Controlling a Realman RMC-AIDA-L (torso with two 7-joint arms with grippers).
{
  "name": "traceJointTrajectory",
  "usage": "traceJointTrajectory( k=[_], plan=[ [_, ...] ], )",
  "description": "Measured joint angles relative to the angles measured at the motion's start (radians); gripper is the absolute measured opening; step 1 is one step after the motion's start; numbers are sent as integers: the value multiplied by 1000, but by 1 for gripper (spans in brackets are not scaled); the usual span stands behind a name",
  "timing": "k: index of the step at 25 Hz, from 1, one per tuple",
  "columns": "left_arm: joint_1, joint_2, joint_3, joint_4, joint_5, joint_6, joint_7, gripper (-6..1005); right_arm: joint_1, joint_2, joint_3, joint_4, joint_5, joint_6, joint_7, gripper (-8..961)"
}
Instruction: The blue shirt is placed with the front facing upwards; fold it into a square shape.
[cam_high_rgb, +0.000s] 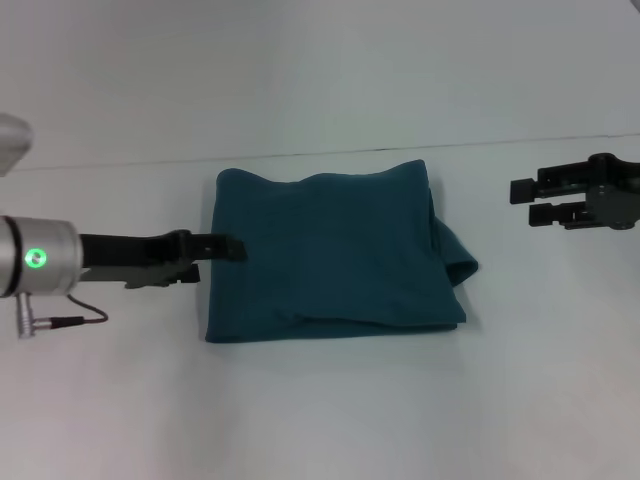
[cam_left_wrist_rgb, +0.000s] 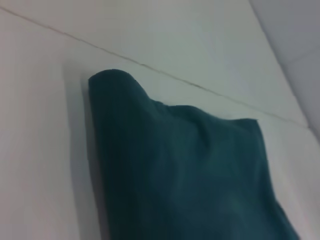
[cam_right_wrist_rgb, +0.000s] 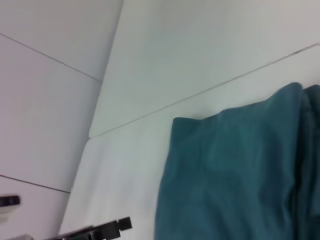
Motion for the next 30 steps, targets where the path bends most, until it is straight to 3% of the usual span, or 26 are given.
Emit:
traceJointTrajectory(
  k=[11,30],
  plan=[
    [-3,-17,41,7,11,-109,219,901,-3,1,2,-20,-29,-15,-59,626],
    [24,-20,21,37,-8,-92,220,901,4,6,31,-20,-26,-25,-81,637]
  ],
)
